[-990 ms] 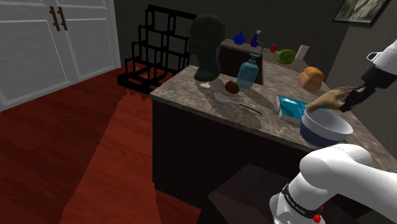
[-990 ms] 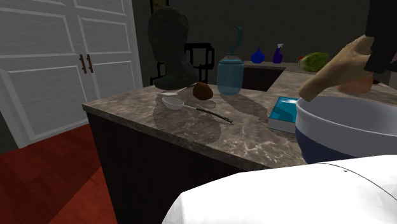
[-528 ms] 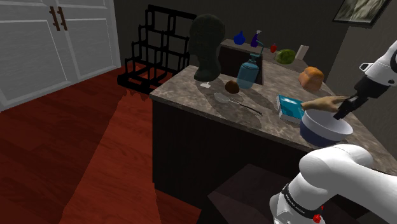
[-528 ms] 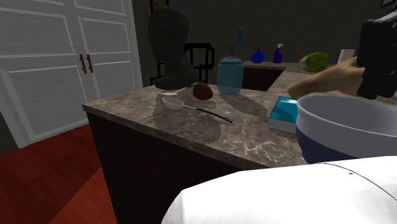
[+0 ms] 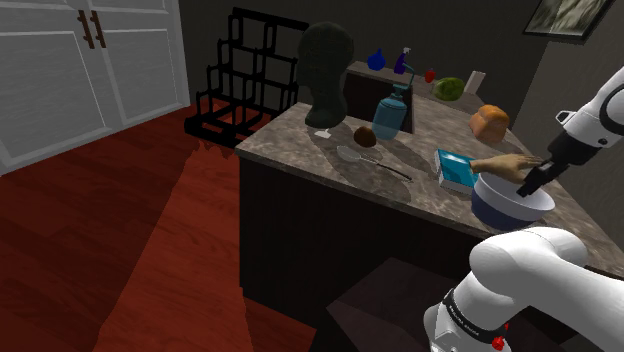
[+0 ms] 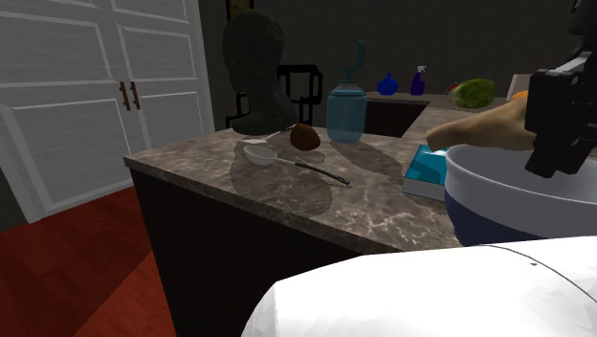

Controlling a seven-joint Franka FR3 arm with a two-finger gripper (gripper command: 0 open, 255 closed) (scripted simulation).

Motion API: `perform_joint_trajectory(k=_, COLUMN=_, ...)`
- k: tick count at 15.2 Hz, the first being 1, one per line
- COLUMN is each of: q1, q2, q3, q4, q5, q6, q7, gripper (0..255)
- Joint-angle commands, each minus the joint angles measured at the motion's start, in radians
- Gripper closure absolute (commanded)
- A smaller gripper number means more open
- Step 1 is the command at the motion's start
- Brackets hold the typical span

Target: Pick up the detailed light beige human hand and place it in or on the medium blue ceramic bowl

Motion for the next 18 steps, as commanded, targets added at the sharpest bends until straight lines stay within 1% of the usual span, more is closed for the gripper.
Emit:
perform_joint_trajectory(k=1, q1=0.000, q2=0.000, q3=-0.001, q4=-0.001, q5=-0.001, q6=0.001, q7=0.000, gripper=255)
perform_joint_trajectory(k=4, q1=0.000, q2=0.000, q3=-0.001, q4=-0.001, q5=-0.001, q6=0.001, q7=0.000, gripper=255)
perform_joint_trajectory(k=5, q1=0.000, q2=0.000, q3=-0.001, q4=-0.001, q5=-0.001, q6=0.001, q7=0.000, gripper=0)
perform_joint_trajectory(k=10, q1=0.000, q2=0.000, q3=-0.001, q4=-0.001, q5=-0.001, q6=0.001, q7=0.000, gripper=0)
perform_joint_trajectory(k=14, q1=0.027, q2=0.061, q3=0.054, q4=0.142, q5=0.051, q6=-0.079, q7=-0.007, gripper=0)
perform_joint_trajectory(k=18, q1=0.027, q2=0.061, q3=0.054, q4=0.142, q5=0.051, q6=-0.079, q7=-0.008, gripper=0)
